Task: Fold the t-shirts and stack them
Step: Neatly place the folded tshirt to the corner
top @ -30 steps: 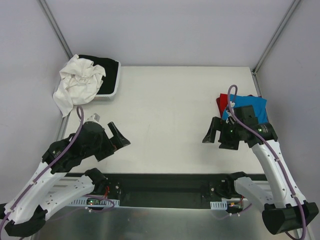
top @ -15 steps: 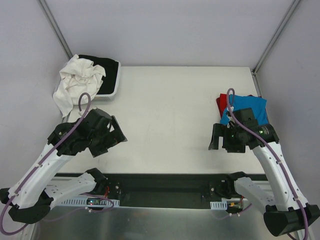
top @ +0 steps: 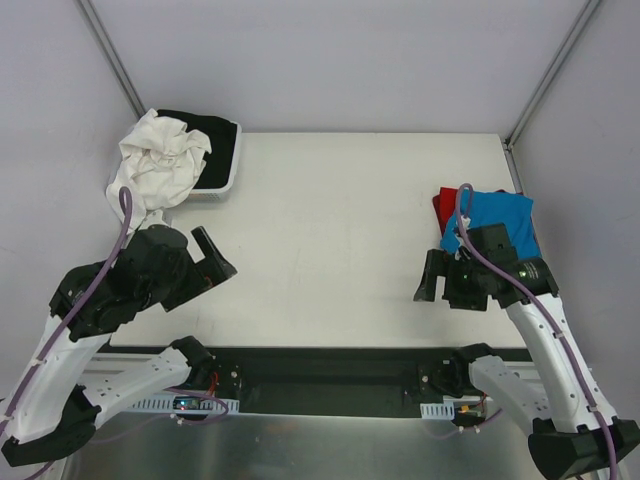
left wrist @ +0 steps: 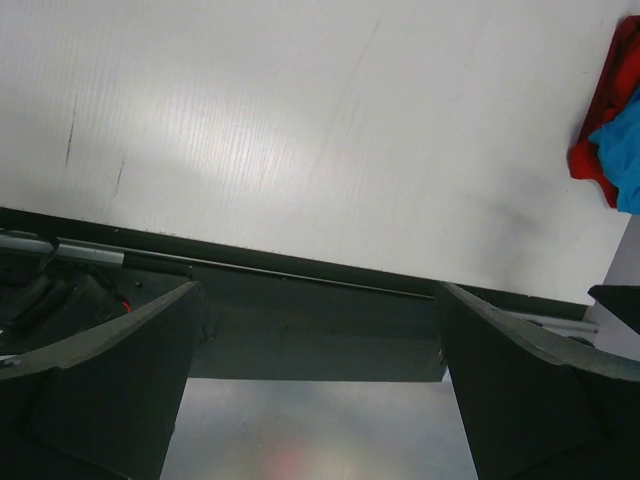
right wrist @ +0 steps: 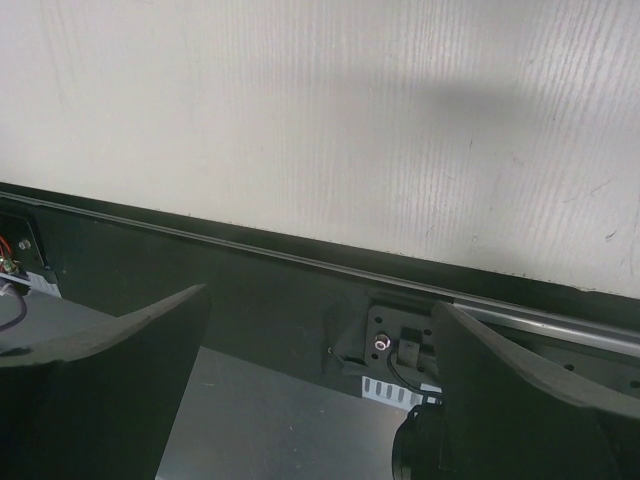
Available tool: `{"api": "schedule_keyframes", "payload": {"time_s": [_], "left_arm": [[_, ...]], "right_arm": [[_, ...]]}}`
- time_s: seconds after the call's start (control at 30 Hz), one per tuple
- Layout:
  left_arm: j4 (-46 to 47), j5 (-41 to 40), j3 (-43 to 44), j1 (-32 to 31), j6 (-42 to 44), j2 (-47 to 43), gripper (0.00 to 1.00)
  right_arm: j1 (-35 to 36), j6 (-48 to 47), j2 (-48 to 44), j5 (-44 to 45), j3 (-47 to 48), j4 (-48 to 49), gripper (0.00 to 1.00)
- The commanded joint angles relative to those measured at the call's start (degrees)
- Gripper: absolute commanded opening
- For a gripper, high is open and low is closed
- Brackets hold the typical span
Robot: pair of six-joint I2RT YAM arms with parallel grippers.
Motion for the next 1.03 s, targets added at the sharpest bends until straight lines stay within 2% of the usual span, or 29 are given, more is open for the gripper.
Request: {"api": "schedule_keyframes", "payload": {"time_s": [0.0, 0.33, 0.73, 1.0], "left_arm": [[-7.51, -2.90, 2.42, 0.36, 3.38, 0.99, 0.99], [-7.34, -3.78, 0.75, 0.28, 5.50, 1.52, 0.99], [-7.42, -2.64, -0.74, 0.36, 5.06, -0.50, 0.99], [-7.95, -2.81, -0.39, 0.36, 6.55, 1.34, 0.99]], "right_arm": [[0.47, 2.63, -2.50, -0.66, -1.85, 0.54, 0.96], [1.17, 6.59, -0.92, 0.83, -0.79, 1.60, 0.96], [1.52, 5.53, -0.83, 3.38, -0.79, -0.51, 0.96], [1.70, 3.25, -0.48, 5.93, -0.18, -1.30, 0.98]]}}
